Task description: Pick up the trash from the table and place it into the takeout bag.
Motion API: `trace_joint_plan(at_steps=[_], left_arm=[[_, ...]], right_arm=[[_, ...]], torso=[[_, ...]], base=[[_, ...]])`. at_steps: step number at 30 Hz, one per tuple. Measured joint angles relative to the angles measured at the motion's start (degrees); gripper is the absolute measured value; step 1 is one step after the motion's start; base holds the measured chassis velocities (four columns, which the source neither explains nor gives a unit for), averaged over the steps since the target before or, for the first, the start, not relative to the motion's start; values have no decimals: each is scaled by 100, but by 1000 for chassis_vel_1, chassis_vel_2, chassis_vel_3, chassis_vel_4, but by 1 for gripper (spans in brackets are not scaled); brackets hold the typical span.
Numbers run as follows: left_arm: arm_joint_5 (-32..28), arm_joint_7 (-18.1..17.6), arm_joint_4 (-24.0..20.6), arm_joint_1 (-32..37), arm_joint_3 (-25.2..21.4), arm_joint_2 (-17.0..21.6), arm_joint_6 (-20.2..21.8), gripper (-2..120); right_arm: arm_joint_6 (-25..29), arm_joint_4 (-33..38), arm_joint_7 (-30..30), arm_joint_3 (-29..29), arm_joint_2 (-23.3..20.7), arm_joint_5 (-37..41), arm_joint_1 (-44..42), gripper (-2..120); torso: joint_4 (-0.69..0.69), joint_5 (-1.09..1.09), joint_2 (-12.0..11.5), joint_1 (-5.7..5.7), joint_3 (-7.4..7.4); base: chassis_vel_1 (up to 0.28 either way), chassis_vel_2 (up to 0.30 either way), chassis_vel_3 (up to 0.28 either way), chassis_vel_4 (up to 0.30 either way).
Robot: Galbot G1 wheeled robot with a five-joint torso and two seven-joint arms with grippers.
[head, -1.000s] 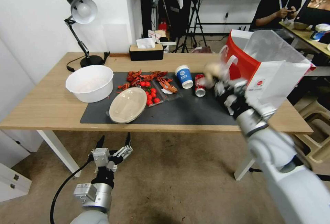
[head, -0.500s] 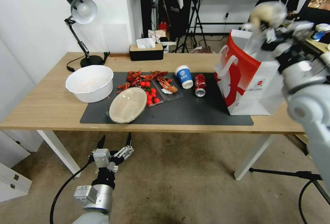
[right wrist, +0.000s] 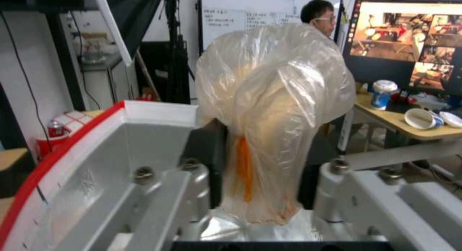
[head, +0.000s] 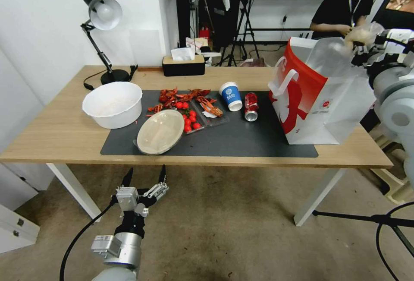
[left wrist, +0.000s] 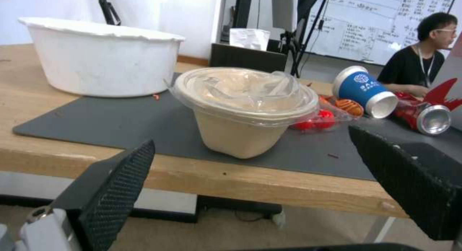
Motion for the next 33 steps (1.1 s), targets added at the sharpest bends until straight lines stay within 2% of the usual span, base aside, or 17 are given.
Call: trace_joint_plan(at_steps=[1,2,3,6,8,9,10,13,14,17,20,22,31,33], left_arm=[[0,-2,-1,1,2,0,0,100],[1,-8,-3,4,4,0,0,100],[1,-8,-3,4,4,0,0,100],[3,-11,-11,6,4,0,0,100],[4,-11,-11,6,4,0,0,100],[4,-13,-16,6,3,1,0,100],[4,-13,-16,6,3,1,0,100],[8,-22,-27,7,1,3,4,100],[8,-22,-27,7,1,3,4,100],[12,-31,-30,7,-3,5,7,100],[12,-31,-30,7,-3,5,7,100],[12,-36,-32,7,-4,5,7,100],[18,-65,-41,11,-12,5,6,100],[23,-82,-45,15,-24,5,-2,100]], right_arm=[[-14,0,0,-5,-7,0,0,35],[-35,-4,0,-27,-23,-4,1,43],[-35,-4,0,-27,-23,-4,1,43],[-47,-7,-12,-51,-36,-18,3,53],[-47,-7,-12,-51,-36,-18,3,53],[-49,-7,-18,-58,-42,-24,6,65],[-49,-7,-18,-58,-42,-24,6,65],[-61,-9,-25,-77,-49,-42,13,82],[-61,-9,-25,-77,-49,-42,13,82],[-75,-15,-30,-94,-51,-55,28,95],[-75,-16,-30,-94,-51,-56,29,95],[-76,-18,-32,-100,-51,-58,35,100],[-52,-22,-59,-120,-47,-80,42,100],[304,45,-362,-81,-21,-121,-90,100]], torso=[[0,0,0,0,0],[0,-1,0,0,0],[0,-1,0,0,0],[0,0,0,0,0],[0,0,0,0,0],[0,-1,0,0,0],[0,-1,0,0,0],[0,0,0,0,0],[0,0,0,0,0],[0,-1,0,0,-1],[0,0,0,0,0],[0,0,0,0,0],[0,-1,0,0,0],[0,0,0,0,0]], base=[[0,0,0,0],[0,0,0,0],[0,0,0,0],[0,0,0,0],[0,0,0,0],[0,0,0,0],[0,0,0,0],[0,0,0,0],[0,0,0,0],[0,0,0,0],[0,0,0,0],[0,0,0,0],[0,0,0,0],[0,0,0,0]])
